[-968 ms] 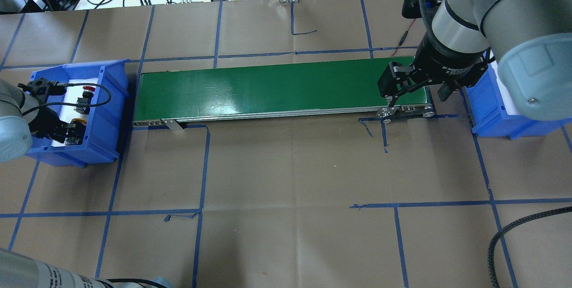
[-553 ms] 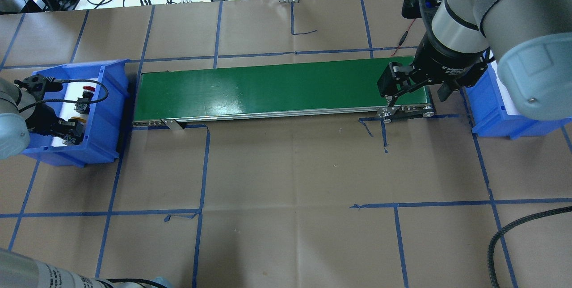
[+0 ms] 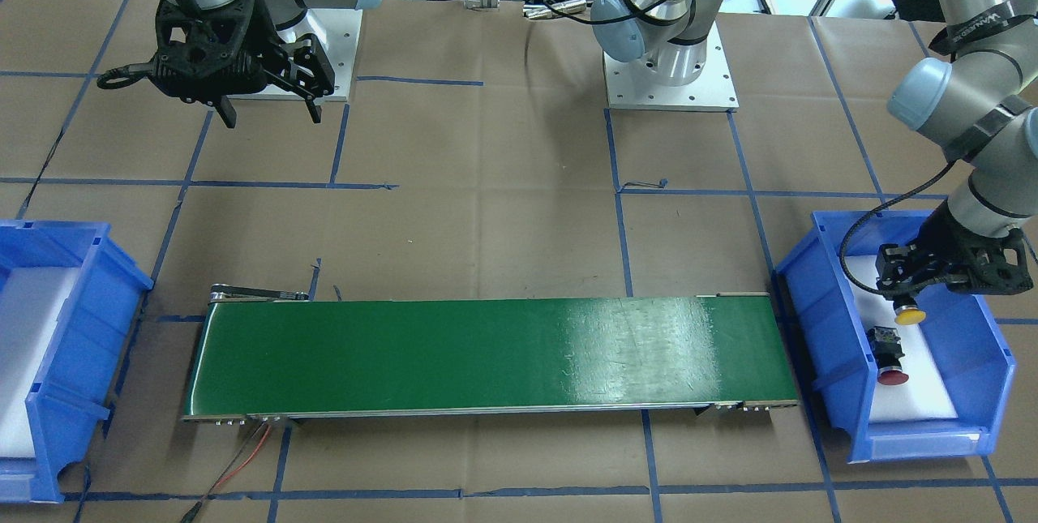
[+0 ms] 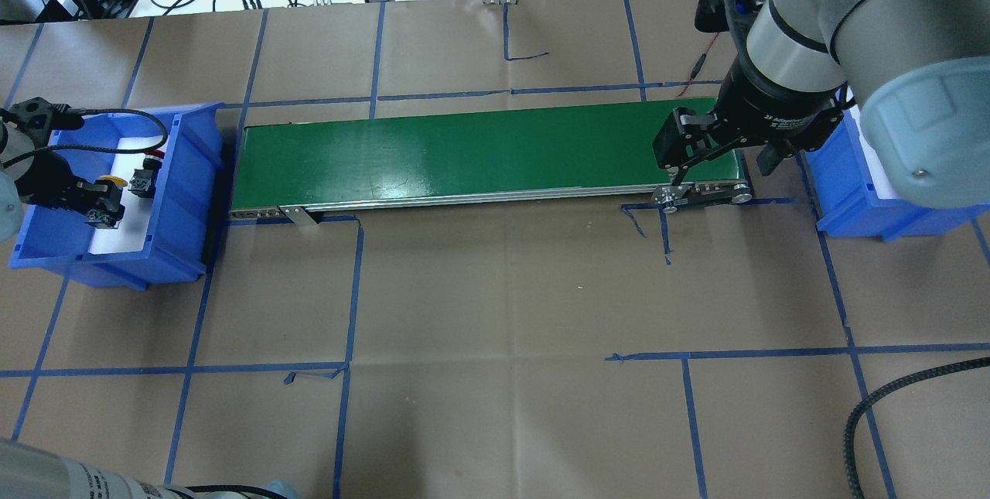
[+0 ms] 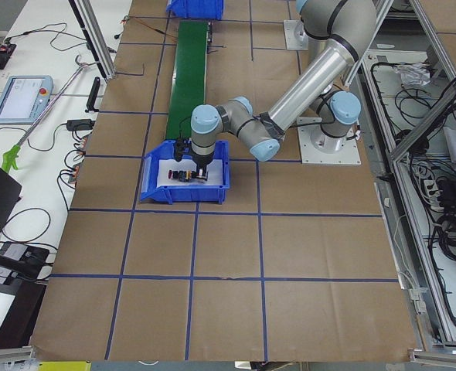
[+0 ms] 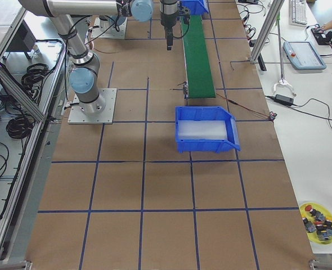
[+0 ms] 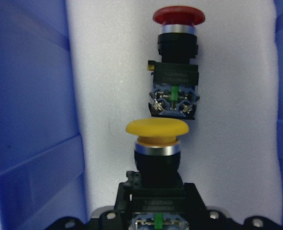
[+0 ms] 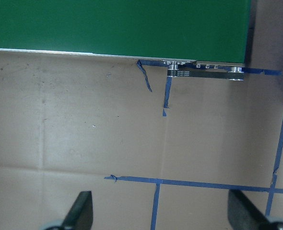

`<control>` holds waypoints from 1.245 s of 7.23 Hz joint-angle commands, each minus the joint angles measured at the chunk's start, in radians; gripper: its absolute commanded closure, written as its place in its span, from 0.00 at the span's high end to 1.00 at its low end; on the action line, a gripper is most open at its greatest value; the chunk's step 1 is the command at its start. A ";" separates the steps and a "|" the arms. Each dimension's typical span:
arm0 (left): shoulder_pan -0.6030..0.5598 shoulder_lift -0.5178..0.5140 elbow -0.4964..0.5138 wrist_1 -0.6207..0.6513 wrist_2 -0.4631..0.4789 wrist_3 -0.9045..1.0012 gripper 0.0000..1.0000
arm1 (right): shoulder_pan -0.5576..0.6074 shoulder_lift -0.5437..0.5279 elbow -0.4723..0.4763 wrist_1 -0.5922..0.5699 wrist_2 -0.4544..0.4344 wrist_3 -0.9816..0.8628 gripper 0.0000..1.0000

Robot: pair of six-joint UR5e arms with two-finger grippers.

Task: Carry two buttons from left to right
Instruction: 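Lift the yellow button and carry it toward the conveyor belt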

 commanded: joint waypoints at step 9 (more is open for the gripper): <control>-0.345 0.102 0.273 -0.418 0.019 -0.395 0.00 | 0.000 -0.001 0.000 0.003 0.002 0.002 1.00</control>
